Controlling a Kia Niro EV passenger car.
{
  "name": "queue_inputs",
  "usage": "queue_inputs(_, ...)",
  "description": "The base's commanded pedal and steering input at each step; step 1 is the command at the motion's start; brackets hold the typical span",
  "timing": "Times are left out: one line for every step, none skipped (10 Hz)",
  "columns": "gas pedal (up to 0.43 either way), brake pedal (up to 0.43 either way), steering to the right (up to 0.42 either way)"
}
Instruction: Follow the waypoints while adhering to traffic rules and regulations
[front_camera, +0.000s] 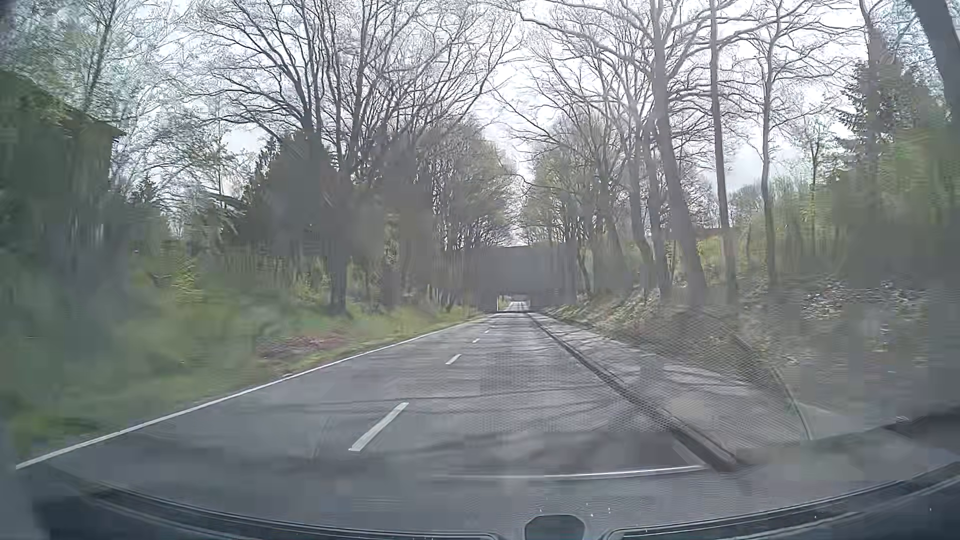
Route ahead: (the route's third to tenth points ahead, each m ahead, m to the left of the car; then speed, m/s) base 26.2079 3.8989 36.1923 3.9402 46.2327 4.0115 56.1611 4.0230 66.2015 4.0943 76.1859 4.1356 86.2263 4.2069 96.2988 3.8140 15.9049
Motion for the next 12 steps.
queue_inputs(0.197,0.000,0.004)
queue_inputs(0.197,0.000,0.004)
queue_inputs(0.197,0.006,0.003)
queue_inputs(0.197,0.000,0.002)
queue_inputs(0.197,0.000,0.002)
queue_inputs(0.197,0.000,0.002)
queue_inputs(0.197,0.000,0.002)
queue_inputs(0.197,0.000,0.001)
queue_inputs(0.197,0.000,0.000)
queue_inputs(0.197,0.000,0.000)
queue_inputs(0.197,0.006,0.000)
queue_inputs(0.197,0.000,0.000)
